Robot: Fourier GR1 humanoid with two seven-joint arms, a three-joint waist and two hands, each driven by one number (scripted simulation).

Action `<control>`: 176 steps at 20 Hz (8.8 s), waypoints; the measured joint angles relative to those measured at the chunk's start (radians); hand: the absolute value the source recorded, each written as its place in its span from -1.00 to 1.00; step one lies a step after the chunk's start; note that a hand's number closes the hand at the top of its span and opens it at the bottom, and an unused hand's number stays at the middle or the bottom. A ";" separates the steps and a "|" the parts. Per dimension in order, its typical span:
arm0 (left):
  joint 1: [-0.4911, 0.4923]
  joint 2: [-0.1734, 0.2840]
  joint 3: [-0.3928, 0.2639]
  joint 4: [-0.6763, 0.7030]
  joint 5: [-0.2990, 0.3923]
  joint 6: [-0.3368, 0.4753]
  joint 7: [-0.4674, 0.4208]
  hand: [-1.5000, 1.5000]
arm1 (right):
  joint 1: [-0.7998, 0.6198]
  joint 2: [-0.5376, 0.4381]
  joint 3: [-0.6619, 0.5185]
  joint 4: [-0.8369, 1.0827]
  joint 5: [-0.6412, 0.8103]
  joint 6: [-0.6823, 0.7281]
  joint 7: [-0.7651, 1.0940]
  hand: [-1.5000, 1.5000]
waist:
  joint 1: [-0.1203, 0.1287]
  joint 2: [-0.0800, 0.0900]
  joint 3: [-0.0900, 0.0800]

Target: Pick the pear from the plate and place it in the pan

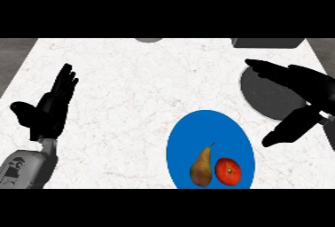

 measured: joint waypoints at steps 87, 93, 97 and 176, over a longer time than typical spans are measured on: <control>0.009 -0.190 0.210 -0.049 -0.211 -0.185 0.066 0.00 | 0.145 0.480 0.249 0.270 0.751 0.240 -0.159 1.00 | -0.007 -0.008 -0.003; 0.015 -0.196 0.203 -0.030 -0.212 -0.194 0.046 0.00 | 0.059 0.558 0.284 0.289 0.934 -0.078 0.080 1.00 | 0.006 -0.003 -0.001; 0.005 -0.195 0.205 -0.024 -0.211 -0.196 0.046 0.00 | -0.037 0.573 0.332 0.279 1.112 -0.276 0.218 1.00 | 0.011 -0.004 -0.001; 0.043 -0.188 0.256 -0.047 -0.226 -0.187 0.062 0.00 | 0.191 0.283 -0.748 0.752 0.367 -0.525 -1.138 -1.00 | -0.066 -0.022 -0.004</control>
